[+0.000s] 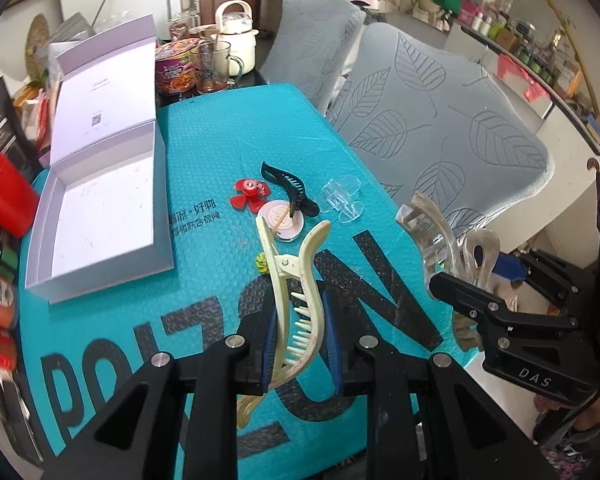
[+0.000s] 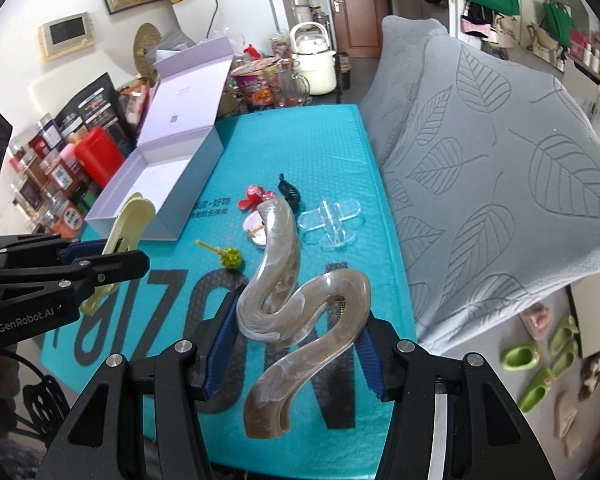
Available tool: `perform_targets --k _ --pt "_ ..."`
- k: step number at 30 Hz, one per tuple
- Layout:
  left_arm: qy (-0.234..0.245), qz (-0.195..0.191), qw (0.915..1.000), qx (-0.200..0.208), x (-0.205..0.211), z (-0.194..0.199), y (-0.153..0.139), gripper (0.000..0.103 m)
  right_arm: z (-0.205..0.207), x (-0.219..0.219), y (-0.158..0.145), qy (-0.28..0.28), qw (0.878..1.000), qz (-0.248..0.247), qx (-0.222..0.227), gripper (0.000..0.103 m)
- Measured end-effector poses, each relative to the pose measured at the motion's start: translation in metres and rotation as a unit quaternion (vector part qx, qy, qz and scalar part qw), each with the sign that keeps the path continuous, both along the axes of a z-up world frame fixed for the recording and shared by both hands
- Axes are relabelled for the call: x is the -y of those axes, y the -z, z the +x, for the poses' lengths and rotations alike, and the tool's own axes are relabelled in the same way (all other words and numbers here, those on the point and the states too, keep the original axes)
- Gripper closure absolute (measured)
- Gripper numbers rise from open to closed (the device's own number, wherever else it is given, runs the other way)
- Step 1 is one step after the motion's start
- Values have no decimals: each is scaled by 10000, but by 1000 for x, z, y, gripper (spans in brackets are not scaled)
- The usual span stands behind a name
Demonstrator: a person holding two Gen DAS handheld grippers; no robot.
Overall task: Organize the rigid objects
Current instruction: 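Lift both held clips and carry them over the open white box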
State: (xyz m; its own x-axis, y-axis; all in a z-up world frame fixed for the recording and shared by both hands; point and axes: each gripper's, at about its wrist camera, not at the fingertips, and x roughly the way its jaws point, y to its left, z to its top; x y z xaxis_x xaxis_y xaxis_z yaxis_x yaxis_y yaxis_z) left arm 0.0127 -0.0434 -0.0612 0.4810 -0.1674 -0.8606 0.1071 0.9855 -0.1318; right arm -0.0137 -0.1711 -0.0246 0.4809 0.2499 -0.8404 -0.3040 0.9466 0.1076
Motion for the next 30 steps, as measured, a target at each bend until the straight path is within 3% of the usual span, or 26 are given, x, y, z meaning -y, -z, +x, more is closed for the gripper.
perform_targets --k 12,30 --pt "-77 -179 9996 219 -23 -10 -5 82 -11 -23 -4 -231 9997 29 58 49" --pt "-659 -179 9976 85 -124 3 0 82 19 -130 8 -938 9955 38 -126 49"
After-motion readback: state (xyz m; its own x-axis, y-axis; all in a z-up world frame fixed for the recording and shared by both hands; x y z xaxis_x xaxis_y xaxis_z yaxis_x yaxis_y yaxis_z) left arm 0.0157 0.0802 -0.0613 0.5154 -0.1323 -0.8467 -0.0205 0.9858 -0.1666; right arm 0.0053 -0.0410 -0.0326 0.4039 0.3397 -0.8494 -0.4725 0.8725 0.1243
